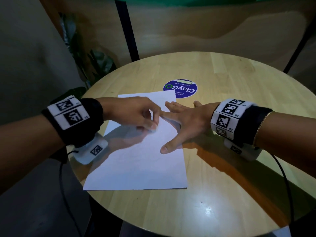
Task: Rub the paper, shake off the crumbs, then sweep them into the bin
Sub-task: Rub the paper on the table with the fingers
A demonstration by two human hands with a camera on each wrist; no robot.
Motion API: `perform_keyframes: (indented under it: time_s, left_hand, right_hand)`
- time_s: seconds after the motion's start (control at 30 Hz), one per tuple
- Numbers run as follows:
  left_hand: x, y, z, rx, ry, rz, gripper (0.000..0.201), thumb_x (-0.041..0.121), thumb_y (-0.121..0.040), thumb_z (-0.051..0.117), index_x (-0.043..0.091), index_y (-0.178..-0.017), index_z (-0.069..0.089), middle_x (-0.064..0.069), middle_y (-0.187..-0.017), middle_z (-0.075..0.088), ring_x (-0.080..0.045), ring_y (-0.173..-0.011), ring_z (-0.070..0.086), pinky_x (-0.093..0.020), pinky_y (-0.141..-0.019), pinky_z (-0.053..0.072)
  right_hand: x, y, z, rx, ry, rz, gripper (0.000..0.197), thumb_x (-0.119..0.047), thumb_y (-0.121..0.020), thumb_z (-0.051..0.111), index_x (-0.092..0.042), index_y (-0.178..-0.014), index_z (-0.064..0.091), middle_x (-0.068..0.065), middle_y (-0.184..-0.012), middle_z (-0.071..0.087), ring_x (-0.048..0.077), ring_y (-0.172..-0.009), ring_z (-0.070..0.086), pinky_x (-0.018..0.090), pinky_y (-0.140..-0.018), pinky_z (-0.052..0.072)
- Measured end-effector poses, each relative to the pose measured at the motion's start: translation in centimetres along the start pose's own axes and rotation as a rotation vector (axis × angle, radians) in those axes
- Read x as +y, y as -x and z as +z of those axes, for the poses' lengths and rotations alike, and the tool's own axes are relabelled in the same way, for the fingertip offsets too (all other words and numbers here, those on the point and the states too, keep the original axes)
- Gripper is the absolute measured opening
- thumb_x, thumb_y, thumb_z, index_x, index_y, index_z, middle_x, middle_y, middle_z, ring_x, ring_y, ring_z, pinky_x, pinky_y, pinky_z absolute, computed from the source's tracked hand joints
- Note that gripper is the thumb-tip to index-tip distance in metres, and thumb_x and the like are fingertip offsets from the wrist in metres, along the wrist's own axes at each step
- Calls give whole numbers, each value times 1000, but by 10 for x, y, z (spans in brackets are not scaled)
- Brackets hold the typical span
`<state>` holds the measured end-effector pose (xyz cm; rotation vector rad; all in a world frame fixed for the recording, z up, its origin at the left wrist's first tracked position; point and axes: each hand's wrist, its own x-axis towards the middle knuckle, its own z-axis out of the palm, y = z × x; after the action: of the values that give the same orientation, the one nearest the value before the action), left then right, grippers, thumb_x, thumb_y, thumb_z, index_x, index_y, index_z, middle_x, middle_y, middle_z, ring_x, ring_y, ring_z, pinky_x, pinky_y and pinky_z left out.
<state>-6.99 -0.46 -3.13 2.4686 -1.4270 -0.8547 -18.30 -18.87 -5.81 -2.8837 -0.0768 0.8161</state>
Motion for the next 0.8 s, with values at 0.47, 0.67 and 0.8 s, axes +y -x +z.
perform_keyframes:
  time_s: [0.47,0.67,0.8]
  left_hand:
    - [2,7,6,-92,61,15,10,21,-103,76,14,-98,71,-2,-76,78,-13,-65,67,-33,-72,57]
    - [3,4,10,50,46,-2,10,20,-102,74,15,-96,68,0,-78,79,-12,-66,69,-27,-70,58]
    - [-6,-5,8,239,-24,-59,10,25,-102,74,19,-98,67,5,-83,80,-10,-74,72,-23,-72,52]
  right_hand:
    - [3,-8,3,4,16,5,135,-101,-64,57,-51,-161,-21,-11,-170,-35,14,-157,-31,69,-122,-13]
    - [3,-12,-3,31,3,-36,126,-98,-70,57,-47,-165,-9,-8,-173,-27,16,-160,-24,68,-124,-6]
    - [4,-19,-5,193,118,-134,107,-104,-71,34,-44,-160,28,-8,-172,16,23,-161,16,72,-119,17]
